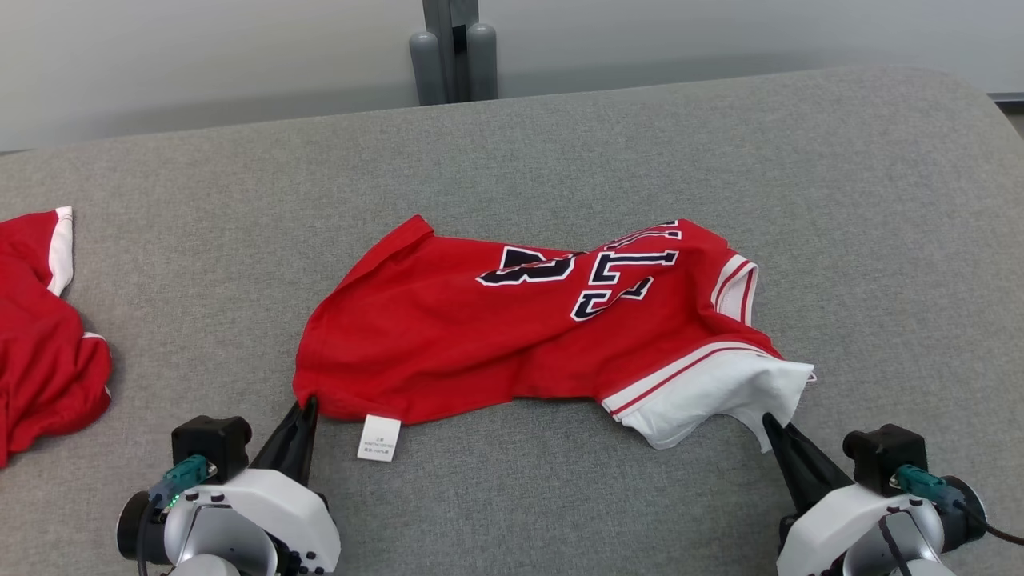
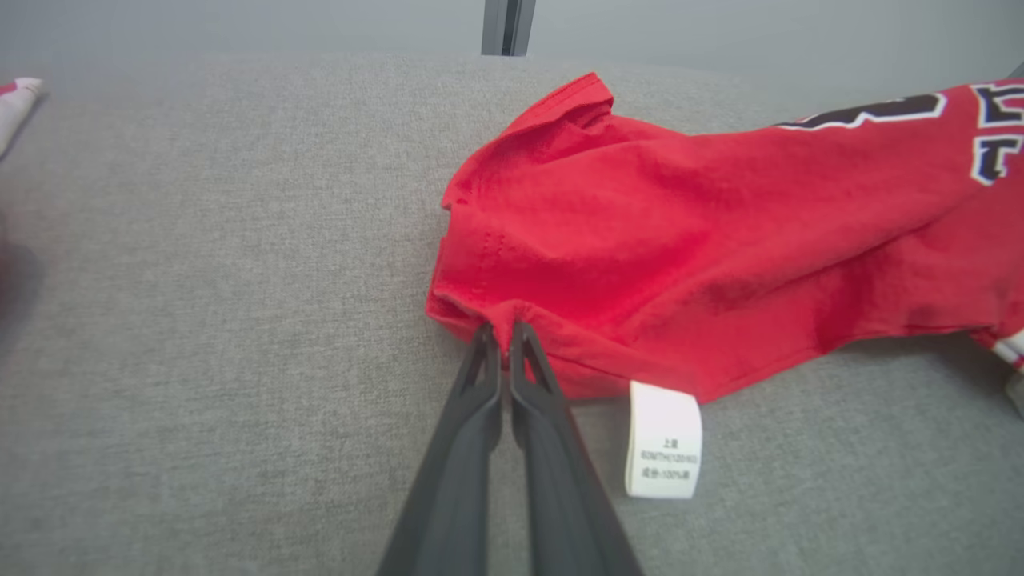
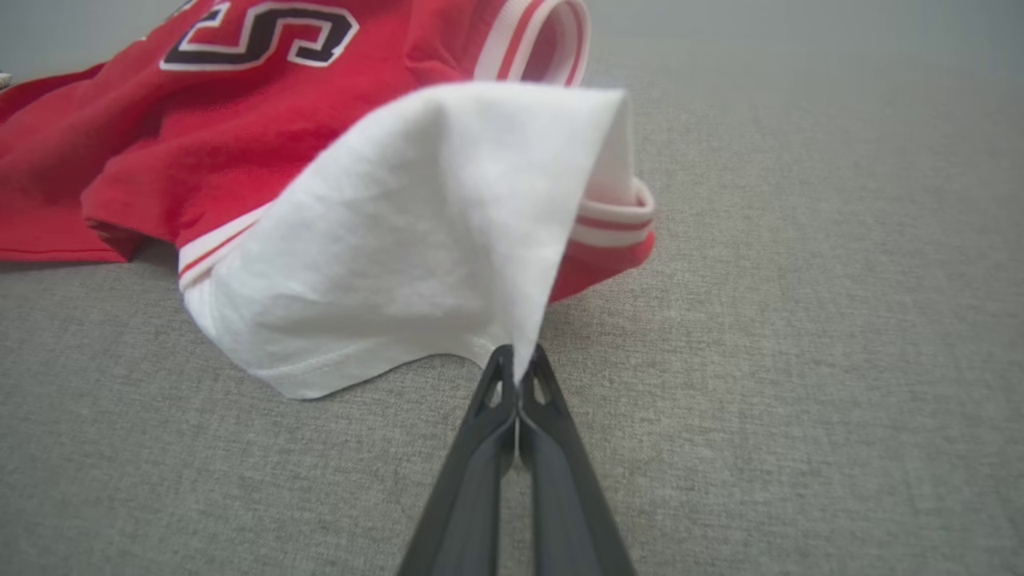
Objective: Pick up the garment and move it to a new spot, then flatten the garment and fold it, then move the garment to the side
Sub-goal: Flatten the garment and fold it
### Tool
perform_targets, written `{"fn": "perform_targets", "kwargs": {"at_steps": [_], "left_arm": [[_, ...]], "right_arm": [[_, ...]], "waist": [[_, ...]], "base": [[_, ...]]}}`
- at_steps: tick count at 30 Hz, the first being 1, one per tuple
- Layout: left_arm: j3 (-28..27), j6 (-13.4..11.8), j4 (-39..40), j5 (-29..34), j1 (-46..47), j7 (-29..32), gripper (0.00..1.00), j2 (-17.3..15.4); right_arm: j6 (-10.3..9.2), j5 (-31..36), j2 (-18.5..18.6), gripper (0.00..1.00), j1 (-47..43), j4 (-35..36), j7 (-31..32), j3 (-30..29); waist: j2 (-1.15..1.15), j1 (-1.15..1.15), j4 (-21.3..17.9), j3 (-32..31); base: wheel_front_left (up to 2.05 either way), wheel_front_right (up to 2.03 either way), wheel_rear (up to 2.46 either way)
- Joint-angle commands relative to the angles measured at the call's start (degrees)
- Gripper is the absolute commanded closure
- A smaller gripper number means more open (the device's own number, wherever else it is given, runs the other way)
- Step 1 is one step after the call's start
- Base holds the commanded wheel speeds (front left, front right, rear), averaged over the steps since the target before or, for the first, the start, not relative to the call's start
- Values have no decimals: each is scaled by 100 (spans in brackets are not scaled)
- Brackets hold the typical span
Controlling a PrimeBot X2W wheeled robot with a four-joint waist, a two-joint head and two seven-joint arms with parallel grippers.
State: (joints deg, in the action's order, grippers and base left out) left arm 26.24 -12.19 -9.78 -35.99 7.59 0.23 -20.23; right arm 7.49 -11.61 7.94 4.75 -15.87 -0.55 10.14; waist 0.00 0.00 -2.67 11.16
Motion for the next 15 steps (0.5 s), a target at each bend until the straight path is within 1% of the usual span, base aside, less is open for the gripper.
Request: {"fn": "perform_targets", "kwargs": {"at_steps": [1, 3, 5, 7, 11, 15], "left_arm": [[-39, -31, 18, 33, 90, -38, 100, -34], [-94, -68, 144, 71, 167, -140, 100, -50], [-159, -100, 298, 104, 202, -232, 100, -98], [-235, -155, 486, 157, 258, -312, 100, -175], [-394, -269, 987, 279, 422, -379, 100, -346], [-511, -393, 1485, 385, 563, -353, 100, -480]], "right_arm": [[0, -81, 62, 100, 42, 20, -24, 4], [2, -388, 22, 100, -48, 234, -23, 94], [1, -1083, -104, 100, -205, 590, 91, 127], [0, -1606, 0, 100, -251, 1067, 211, 135], [5, -2889, -104, 100, -351, 2031, 517, -1], [6, -3848, -161, 100, -202, 2709, 727, -209]], "waist": [[0, 0, 2, 4], [0, 0, 6, 1], [0, 0, 6, -18], [0, 0, -5, -22], [0, 0, -40, -97], [0, 0, -50, -245]], "base": [[0, 0, 0], [0, 0, 0], [0, 0, 0], [0, 0, 0], [0, 0, 0], [0, 0, 0]]}}
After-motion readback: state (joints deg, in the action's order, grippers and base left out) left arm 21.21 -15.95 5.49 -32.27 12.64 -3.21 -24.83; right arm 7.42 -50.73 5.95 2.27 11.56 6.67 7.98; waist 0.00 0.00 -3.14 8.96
